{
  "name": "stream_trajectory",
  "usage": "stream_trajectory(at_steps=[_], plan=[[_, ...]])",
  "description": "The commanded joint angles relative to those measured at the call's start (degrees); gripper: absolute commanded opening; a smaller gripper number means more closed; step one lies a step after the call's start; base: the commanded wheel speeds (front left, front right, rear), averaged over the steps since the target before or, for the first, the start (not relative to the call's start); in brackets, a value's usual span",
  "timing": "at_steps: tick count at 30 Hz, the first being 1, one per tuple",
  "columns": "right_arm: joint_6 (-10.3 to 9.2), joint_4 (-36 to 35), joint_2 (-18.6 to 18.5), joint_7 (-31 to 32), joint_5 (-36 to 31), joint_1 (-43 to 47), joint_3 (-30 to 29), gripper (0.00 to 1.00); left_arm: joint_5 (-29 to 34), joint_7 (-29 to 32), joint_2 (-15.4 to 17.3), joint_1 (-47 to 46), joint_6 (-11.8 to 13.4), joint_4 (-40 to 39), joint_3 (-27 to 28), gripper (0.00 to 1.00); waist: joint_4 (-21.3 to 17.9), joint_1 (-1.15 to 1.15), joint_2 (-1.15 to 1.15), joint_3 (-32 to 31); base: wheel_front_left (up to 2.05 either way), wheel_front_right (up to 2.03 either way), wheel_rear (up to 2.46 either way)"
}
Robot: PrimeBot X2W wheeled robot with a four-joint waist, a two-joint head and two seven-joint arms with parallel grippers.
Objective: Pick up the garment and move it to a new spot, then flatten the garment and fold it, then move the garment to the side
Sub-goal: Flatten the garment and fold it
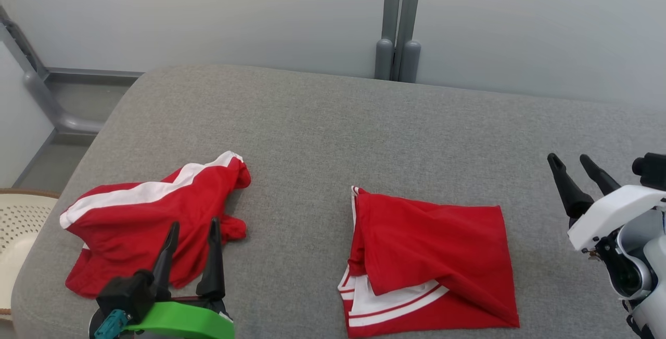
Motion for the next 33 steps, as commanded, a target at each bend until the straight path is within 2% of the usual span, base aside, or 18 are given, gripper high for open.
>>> stream_trajectory(at_steps=[1,7,14,27,33], plan=[[-0.01,0.06,0.27,-0.7,-1.07,1.18,-0.57,1.0,0.43,-0.14,-0.2,0.55,-0.25,-0.13,0.33,1.0,0.43,0.0,0.0,0.11,0.0,0.0,0.0],[-0.01,-2.63,1.12,-6.6,-5.0,4.39,-3.47,1.0,2.08,-0.15,-0.53,1.23,-0.62,-0.88,1.77,1.0,-0.25,0.0,0.0,-0.23,0.0,0.0,0.0],[-0.01,-6.18,1.81,-11.61,-9.87,9.19,-5.56,1.0,5.06,-0.14,-1.57,2.43,-1.38,-1.89,3.97,1.0,-3.29,0.0,0.0,-0.7,0.0,0.0,0.0],[-0.01,-11.71,5.59,-12.68,-16.2,13.94,-6.24,1.0,11.12,-0.15,-3.15,4.27,-3.43,-2.83,8.38,1.0,-10.63,0.0,0.0,-1.43,0.0,0.0,0.0],[-0.01,-11.39,6.32,-12.7,-17.27,14.68,-6.87,1.0,13.73,-0.15,-4.1,5.35,-3.85,-3.14,10.24,1.0,-12.89,0.0,0.0,-1.42,0.0,0.0,0.0]])
